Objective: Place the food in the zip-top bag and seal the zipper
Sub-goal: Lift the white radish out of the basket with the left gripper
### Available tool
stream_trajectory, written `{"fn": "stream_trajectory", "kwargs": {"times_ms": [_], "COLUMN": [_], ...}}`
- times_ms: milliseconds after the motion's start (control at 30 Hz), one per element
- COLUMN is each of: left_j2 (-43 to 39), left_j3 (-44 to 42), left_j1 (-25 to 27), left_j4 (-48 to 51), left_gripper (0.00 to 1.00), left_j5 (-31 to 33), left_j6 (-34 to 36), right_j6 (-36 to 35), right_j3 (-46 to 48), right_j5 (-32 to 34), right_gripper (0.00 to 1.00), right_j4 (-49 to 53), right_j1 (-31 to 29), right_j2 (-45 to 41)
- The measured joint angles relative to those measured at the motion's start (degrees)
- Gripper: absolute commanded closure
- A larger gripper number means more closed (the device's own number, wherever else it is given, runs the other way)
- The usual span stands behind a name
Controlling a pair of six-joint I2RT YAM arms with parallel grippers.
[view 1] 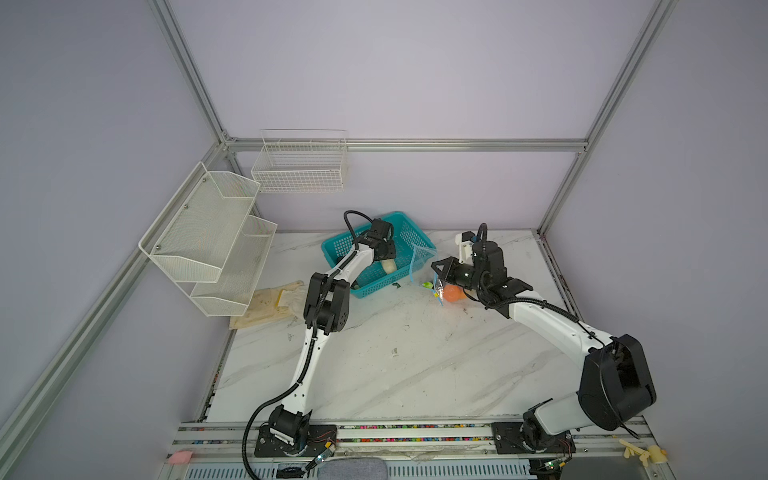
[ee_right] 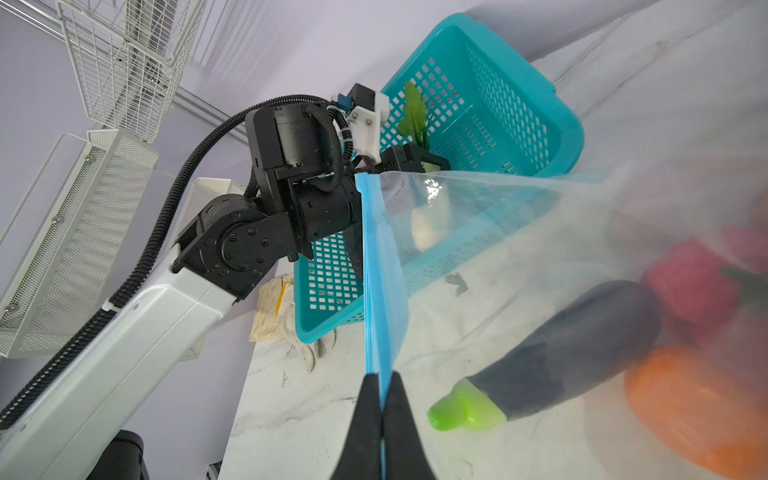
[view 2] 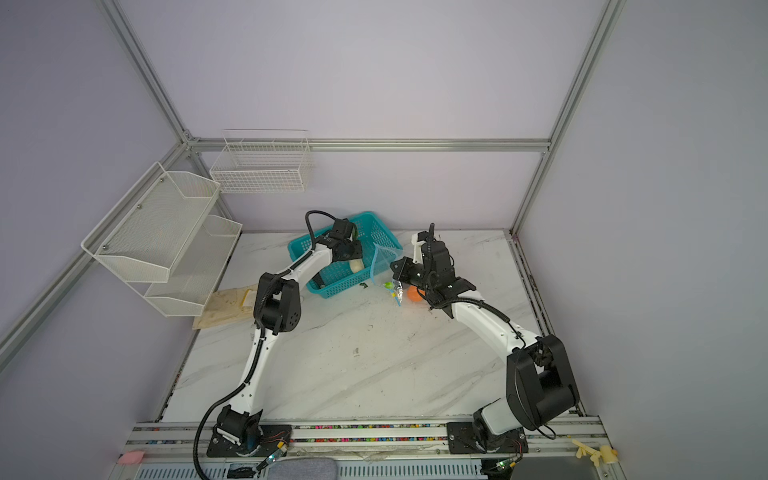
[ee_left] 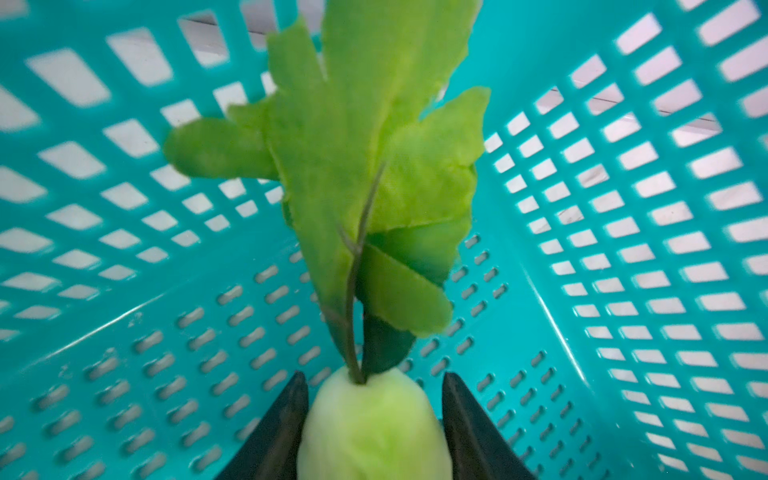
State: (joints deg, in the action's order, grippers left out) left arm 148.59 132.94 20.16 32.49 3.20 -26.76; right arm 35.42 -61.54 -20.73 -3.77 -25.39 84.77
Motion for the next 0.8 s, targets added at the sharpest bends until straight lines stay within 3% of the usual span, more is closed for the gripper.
{"fn": "stream_trajectory", "kwargs": {"times_ms": [233, 800], "left_j2": [-3.3, -28.0], "left_j3": [-4.5, -27.4], "left_j1": [0.0, 0.8], "left_j4": [-2.1, -15.3], "left_gripper": [0.54, 0.57], "left_j5": [0.0, 1.7], "left_j6": [0.0, -0.5], "right_j6": [0.0, 1.4], "right_j3": [0.0, -0.5], "right_j5": [0.0, 0.4], "right_gripper": [1.00, 1.00], "right_j4": [-0.3, -0.1], "right_j1": [0.0, 0.0], "right_j2": [0.0, 0.0]}}
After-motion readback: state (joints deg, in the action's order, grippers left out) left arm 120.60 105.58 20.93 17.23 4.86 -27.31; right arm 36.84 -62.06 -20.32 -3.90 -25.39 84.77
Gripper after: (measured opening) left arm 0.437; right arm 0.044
